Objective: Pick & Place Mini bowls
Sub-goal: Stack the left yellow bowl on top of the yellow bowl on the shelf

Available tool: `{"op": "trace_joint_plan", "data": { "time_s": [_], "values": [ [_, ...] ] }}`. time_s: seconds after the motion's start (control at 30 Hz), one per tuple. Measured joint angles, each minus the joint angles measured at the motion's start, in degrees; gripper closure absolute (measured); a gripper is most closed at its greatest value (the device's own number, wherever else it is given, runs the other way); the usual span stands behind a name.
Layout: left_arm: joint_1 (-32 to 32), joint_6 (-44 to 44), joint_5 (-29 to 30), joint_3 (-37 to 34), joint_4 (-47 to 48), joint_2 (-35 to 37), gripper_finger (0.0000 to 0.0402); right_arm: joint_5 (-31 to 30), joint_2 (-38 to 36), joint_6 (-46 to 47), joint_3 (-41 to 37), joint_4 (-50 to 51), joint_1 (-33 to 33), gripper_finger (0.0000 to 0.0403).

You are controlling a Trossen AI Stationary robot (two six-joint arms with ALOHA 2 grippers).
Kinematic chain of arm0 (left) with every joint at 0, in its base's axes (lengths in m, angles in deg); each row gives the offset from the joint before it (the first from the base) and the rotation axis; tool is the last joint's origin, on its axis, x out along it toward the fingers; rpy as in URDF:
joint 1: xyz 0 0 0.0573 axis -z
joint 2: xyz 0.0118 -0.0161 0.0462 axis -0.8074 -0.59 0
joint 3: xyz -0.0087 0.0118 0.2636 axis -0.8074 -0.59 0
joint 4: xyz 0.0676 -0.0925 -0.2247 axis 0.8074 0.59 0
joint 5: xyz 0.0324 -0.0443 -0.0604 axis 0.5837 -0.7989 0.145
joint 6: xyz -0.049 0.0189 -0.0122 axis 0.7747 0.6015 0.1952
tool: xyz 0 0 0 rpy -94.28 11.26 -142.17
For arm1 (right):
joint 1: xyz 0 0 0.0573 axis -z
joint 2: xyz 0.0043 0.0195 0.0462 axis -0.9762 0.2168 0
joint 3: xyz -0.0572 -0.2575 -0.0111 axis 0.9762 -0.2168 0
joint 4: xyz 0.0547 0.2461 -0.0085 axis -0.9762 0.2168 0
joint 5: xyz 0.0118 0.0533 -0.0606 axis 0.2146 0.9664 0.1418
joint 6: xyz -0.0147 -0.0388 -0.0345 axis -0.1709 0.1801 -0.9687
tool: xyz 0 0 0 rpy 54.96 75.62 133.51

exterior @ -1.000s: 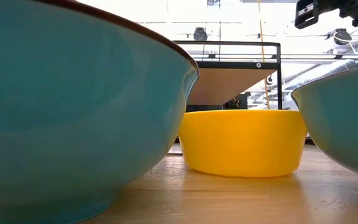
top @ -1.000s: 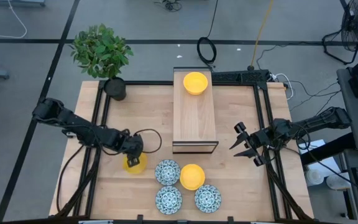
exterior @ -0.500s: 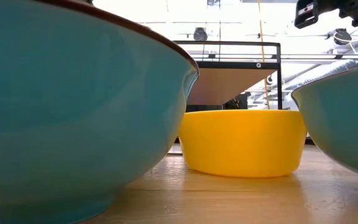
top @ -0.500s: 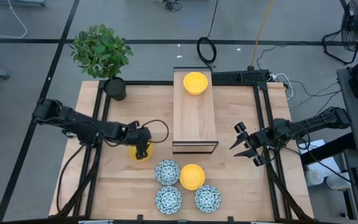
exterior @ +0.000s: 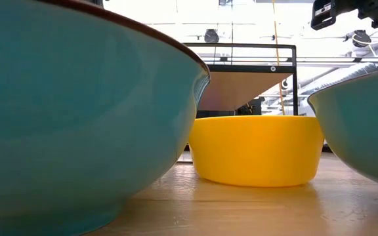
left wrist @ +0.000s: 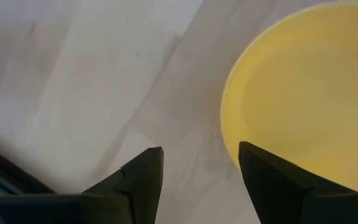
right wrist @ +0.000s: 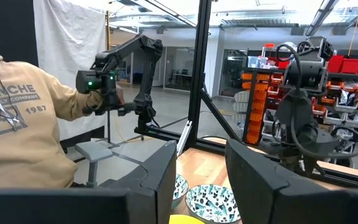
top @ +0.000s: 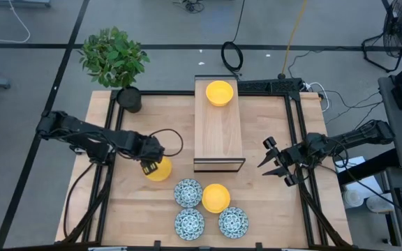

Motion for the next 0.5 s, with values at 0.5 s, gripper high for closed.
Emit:
{"op": "trace_joint_plan", "data": {
  "time_s": [0.5],
  "values": [
    [-0.88, 9.77, -3.29, -5.65, -2.95, 0.0, 0.0188, -0.28, -0.01, 0.0, 0.0, 0.0, 0.0, 0.0277]
  ]
}}
